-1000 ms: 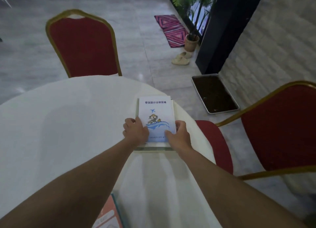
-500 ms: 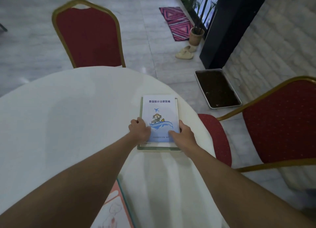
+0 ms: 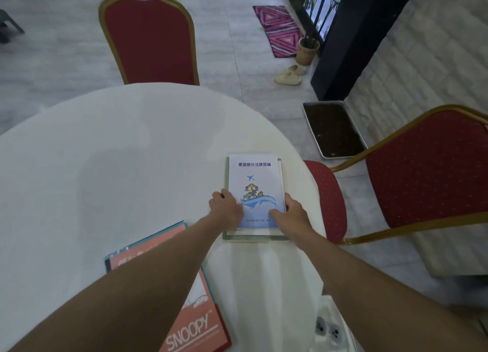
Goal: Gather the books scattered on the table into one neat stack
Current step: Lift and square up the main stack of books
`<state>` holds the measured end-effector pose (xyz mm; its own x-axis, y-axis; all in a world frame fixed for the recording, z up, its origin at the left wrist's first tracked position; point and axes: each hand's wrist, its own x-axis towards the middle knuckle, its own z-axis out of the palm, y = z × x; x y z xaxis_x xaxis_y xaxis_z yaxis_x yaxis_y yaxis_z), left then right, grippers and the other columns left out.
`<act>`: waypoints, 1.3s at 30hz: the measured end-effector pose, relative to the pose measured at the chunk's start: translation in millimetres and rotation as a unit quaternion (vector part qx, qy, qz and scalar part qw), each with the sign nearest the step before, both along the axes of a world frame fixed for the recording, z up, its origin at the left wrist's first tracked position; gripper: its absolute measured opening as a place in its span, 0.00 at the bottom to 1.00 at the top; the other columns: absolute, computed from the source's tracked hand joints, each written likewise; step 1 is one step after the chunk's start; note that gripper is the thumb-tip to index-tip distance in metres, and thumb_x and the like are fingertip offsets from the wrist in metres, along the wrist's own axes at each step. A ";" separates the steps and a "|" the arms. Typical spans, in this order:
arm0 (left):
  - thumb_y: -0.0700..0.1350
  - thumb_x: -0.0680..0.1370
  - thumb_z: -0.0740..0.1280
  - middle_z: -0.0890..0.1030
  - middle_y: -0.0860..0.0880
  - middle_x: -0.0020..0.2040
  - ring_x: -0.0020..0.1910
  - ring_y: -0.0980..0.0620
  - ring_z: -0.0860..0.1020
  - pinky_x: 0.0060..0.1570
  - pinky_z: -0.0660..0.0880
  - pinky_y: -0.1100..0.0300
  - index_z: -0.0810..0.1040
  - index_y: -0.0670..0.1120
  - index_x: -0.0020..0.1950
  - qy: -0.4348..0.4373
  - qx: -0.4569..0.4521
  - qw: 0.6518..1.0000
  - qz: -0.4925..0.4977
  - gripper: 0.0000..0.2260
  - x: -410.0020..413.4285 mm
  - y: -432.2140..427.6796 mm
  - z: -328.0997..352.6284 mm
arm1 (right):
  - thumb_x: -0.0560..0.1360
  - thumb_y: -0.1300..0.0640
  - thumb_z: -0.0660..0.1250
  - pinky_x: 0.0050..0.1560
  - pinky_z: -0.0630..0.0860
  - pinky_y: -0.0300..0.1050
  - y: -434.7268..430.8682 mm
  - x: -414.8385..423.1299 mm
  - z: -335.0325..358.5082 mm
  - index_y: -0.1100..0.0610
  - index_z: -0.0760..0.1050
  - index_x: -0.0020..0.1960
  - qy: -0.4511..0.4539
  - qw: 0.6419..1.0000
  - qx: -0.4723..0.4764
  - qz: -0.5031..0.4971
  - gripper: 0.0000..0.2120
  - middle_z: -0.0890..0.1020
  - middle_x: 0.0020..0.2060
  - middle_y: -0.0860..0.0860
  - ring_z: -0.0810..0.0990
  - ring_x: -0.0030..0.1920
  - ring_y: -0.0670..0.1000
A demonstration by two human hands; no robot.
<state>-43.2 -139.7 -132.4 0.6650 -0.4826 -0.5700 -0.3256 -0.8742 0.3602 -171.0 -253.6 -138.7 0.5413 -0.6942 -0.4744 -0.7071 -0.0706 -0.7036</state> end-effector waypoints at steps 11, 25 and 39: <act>0.49 0.83 0.57 0.68 0.36 0.67 0.67 0.37 0.67 0.66 0.66 0.48 0.65 0.36 0.69 -0.052 -0.048 0.996 0.050 0.21 4.8 97.6 22.3 | 0.77 0.56 0.69 0.65 0.67 0.44 62.0 24.5 34.0 0.58 0.70 0.72 -0.051 0.972 -0.174 0.149 0.24 0.75 0.65 0.55 0.74 0.65 0.55; 0.54 0.81 0.60 0.67 0.39 0.67 0.65 0.41 0.71 0.64 0.73 0.48 0.65 0.38 0.70 -0.047 0.017 0.950 0.309 0.25 -31.4 272.0 -7.3 | 0.68 0.38 0.75 0.49 0.77 0.47 173.5 45.9 -1.4 0.57 0.76 0.57 0.102 0.943 -0.056 0.313 0.28 0.83 0.54 0.53 0.81 0.52 0.54; 0.49 0.80 0.63 0.73 0.44 0.65 0.57 0.42 0.80 0.51 0.82 0.51 0.66 0.42 0.69 0.138 -0.146 0.839 0.506 0.20 -25.8 272.3 1.3 | 0.69 0.58 0.70 0.43 0.82 0.49 194.3 62.6 -0.2 0.55 0.68 0.61 0.064 0.970 0.122 0.200 0.23 0.80 0.54 0.54 0.83 0.49 0.54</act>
